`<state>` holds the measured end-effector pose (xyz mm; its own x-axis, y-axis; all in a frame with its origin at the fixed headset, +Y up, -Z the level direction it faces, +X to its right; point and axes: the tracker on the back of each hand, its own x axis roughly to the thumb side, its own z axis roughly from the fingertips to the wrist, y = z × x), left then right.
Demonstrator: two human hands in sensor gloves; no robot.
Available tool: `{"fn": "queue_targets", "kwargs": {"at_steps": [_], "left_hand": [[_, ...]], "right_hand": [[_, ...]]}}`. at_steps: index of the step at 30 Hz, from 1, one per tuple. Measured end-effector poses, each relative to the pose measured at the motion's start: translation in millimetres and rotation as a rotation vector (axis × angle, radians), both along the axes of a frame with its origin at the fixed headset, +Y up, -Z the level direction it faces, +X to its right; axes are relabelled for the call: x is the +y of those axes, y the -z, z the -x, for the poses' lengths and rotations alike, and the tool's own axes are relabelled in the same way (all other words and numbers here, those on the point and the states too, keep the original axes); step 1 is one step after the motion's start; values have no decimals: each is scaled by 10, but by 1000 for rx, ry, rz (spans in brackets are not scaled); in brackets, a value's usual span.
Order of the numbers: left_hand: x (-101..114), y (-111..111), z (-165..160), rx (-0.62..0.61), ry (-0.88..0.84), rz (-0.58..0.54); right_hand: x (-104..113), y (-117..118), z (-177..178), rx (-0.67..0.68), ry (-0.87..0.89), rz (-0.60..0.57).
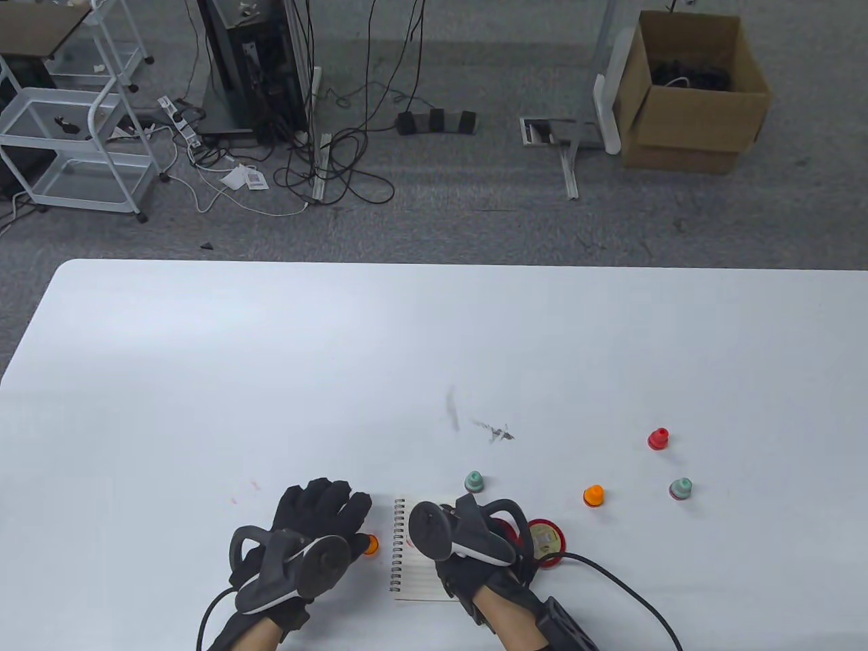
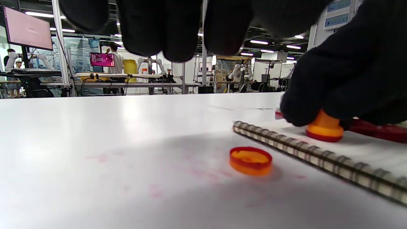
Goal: Stamp reward stamp onto notebook
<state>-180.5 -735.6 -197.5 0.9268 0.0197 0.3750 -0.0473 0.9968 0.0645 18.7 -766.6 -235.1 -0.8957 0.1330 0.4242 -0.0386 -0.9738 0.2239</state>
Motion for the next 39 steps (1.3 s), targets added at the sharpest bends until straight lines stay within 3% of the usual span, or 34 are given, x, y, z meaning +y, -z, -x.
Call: {"fn": "queue_targets", "kwargs": {"at_steps": [8, 15, 19, 39], "left_hand": [[19, 4, 15, 25, 7, -12], [-11, 8, -15, 19, 31, -9], [-20, 22, -5, 25, 26, -4], [-293, 125, -148, -19, 146, 214]], "right_hand": [[192, 65, -410, -88, 243, -14], [187, 60, -986, -174, 545, -181], [291, -25, -1135, -172, 575, -251], [266, -71, -1095, -138, 584, -233]]}}
